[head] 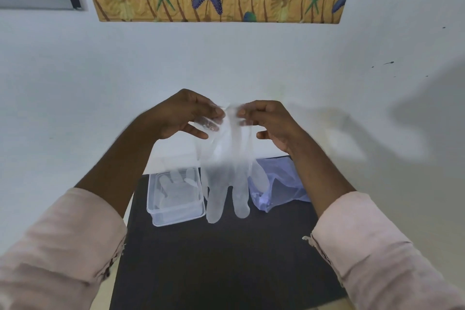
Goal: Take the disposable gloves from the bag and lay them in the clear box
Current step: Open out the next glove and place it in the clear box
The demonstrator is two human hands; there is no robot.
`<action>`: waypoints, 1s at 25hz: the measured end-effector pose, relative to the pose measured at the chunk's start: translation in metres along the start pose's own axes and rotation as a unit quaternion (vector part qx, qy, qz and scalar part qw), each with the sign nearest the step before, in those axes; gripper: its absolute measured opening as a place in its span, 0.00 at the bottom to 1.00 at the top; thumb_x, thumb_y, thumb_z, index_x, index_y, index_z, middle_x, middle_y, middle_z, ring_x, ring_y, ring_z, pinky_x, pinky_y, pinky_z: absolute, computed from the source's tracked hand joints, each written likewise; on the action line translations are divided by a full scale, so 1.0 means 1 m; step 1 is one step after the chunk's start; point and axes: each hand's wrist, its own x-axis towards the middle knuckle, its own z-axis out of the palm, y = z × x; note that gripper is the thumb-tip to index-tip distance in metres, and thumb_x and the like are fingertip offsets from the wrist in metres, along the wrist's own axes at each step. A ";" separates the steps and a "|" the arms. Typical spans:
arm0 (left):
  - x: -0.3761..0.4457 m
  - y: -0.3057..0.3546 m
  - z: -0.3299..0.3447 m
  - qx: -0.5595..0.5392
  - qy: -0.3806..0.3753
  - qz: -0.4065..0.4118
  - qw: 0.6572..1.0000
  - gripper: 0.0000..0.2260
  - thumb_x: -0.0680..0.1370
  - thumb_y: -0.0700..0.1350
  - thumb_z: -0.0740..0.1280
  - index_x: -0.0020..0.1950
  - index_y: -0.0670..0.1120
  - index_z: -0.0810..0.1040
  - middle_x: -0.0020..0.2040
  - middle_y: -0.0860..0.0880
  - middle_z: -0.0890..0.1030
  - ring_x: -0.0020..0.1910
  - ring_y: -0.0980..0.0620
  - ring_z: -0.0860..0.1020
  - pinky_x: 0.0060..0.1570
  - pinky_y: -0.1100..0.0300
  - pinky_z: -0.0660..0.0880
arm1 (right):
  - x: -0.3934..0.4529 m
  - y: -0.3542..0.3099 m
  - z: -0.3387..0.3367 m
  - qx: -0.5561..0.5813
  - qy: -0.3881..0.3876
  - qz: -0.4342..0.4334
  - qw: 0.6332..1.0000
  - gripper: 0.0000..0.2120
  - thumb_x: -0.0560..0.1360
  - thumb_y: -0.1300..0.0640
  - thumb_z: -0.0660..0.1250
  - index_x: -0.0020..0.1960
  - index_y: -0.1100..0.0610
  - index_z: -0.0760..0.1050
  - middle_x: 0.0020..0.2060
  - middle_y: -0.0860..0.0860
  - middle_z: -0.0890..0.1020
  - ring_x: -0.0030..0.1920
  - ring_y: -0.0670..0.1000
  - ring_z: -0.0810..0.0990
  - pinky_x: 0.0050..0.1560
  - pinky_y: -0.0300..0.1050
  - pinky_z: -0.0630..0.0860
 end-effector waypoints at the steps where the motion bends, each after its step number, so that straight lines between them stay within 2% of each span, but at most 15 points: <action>1: -0.001 -0.004 0.000 0.002 0.008 -0.007 1.000 0.08 0.73 0.47 0.73 0.48 0.45 0.86 0.47 0.44 0.87 0.46 0.46 0.86 0.38 0.56 0.81 | -0.002 0.002 0.002 -0.002 0.019 -0.002 1.000 0.05 0.73 0.53 0.70 0.46 0.52 0.82 0.46 0.48 0.86 0.47 0.47 0.85 0.30 0.39 0.67; 4: -0.006 -0.019 0.001 -0.004 0.041 -0.022 0.999 0.06 0.74 0.45 0.72 0.47 0.45 0.86 0.46 0.43 0.87 0.45 0.46 0.86 0.36 0.58 0.80 | -0.007 0.010 0.006 0.003 0.060 -0.004 0.998 0.04 0.73 0.54 0.68 0.41 0.52 0.81 0.41 0.48 0.87 0.42 0.46 0.85 0.27 0.36 0.65; 9: -0.016 -0.036 0.012 -0.071 0.071 -0.025 0.995 0.10 0.75 0.49 0.73 0.52 0.46 0.85 0.45 0.44 0.87 0.44 0.47 0.86 0.37 0.58 0.80 | -0.014 0.018 0.017 0.005 0.085 0.001 0.996 0.05 0.72 0.57 0.68 0.39 0.53 0.80 0.37 0.48 0.85 0.36 0.45 0.83 0.26 0.35 0.66; 12: -0.015 -0.040 0.014 -0.106 0.118 -0.012 0.987 0.08 0.77 0.46 0.70 0.50 0.43 0.85 0.42 0.43 0.86 0.42 0.46 0.85 0.39 0.57 0.81 | -0.013 0.017 0.022 -0.001 0.094 0.003 0.996 0.05 0.72 0.58 0.67 0.39 0.54 0.79 0.36 0.48 0.85 0.35 0.46 0.83 0.26 0.34 0.69; 16: -0.014 -0.048 0.012 -0.123 0.142 -0.022 0.982 0.07 0.76 0.42 0.71 0.47 0.39 0.84 0.40 0.41 0.85 0.42 0.44 0.85 0.45 0.56 0.83 | -0.004 0.021 0.035 0.030 0.086 0.011 0.996 0.05 0.75 0.60 0.64 0.42 0.56 0.77 0.40 0.53 0.84 0.39 0.50 0.82 0.34 0.41 0.76; 20: -0.008 -0.064 -0.001 -0.154 0.175 -0.035 0.972 0.07 0.76 0.41 0.71 0.48 0.38 0.84 0.40 0.41 0.84 0.43 0.43 0.85 0.47 0.55 0.82 | 0.022 0.027 0.057 0.055 0.075 0.014 0.996 0.07 0.76 0.62 0.59 0.41 0.55 0.72 0.43 0.56 0.84 0.45 0.55 0.84 0.43 0.48 0.78; 25: 0.013 -0.105 -0.037 -0.203 0.250 -0.068 0.944 0.08 0.76 0.37 0.70 0.52 0.33 0.82 0.44 0.41 0.85 0.43 0.44 0.85 0.48 0.56 0.82 | 0.081 0.053 0.095 0.035 0.050 0.025 0.998 0.07 0.74 0.64 0.57 0.41 0.55 0.69 0.39 0.56 0.85 0.40 0.56 0.86 0.42 0.46 0.77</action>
